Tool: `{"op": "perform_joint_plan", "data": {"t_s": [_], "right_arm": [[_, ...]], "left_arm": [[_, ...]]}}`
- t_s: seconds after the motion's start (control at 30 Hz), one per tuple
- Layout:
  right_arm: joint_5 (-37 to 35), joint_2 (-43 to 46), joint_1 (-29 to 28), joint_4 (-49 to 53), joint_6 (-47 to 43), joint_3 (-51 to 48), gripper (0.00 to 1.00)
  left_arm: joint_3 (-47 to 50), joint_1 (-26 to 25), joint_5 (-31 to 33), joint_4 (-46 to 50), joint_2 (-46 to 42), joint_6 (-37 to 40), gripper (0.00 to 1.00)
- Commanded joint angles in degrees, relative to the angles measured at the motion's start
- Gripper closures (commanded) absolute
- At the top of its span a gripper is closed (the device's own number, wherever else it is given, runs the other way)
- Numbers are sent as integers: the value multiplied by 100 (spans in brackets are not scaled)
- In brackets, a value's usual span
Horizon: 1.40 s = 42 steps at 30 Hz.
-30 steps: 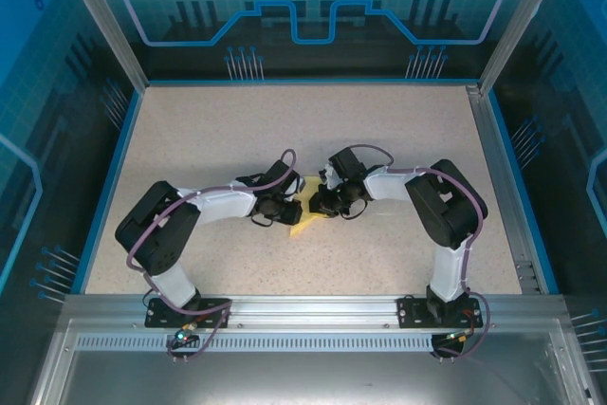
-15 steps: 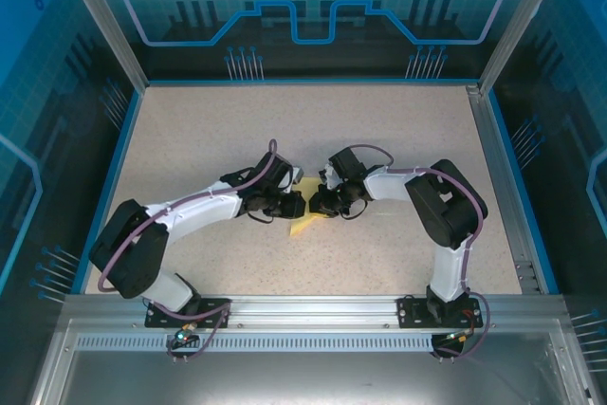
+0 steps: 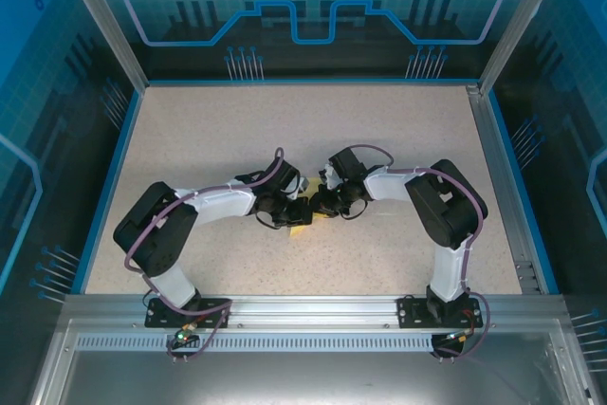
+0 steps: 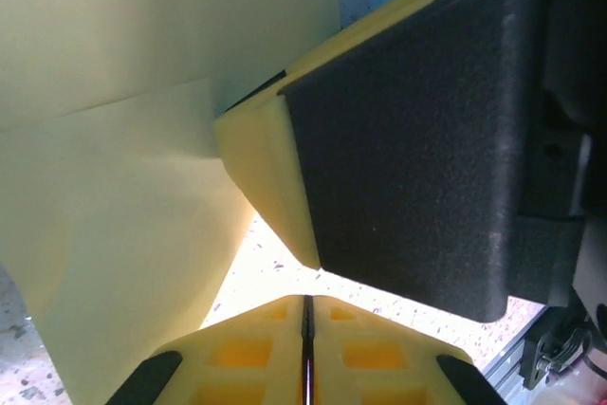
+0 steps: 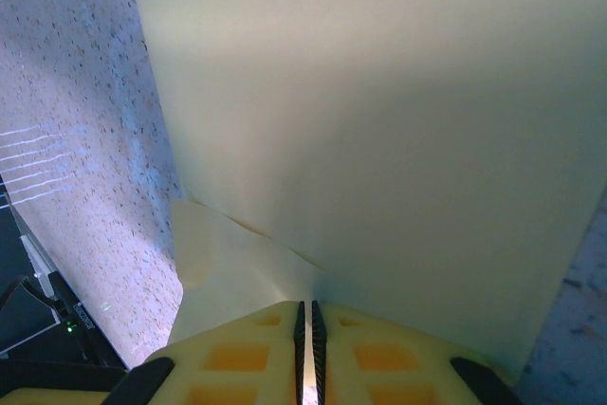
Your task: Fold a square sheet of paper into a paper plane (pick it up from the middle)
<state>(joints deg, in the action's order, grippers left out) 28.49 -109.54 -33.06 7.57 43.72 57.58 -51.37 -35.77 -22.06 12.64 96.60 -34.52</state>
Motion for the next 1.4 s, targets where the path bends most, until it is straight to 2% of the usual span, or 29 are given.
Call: {"op": "perform_joint_plan", "data": {"t_s": [0.0,0.13,0.27,0.47,0.87,1.13,1.37], "right_arm": [[-269,-200,-19,166,13,-135,86],[-256,-192,-12,166,13,-133,86],[-259,-202,-12,174,-4,-145,86],[-258,-184,-16,192,4,-125,86],[-285,-200,-18,207,13,-116,86],[-309,-231,-15,244,-6,-107,86],[-315,-266,-14,271,-14,-107,86]], "left_arm": [[145,110,-188,-238,-122,-192,89],[309,317,-122,-351,-343,-307,87],[378,543,-270,-490,-183,-530,87],[375,559,-682,-770,-6,-624,87],[341,560,-1148,-630,431,-465,87],[534,557,-1196,-474,575,-324,87],[541,554,-797,44,615,89,88]]}}
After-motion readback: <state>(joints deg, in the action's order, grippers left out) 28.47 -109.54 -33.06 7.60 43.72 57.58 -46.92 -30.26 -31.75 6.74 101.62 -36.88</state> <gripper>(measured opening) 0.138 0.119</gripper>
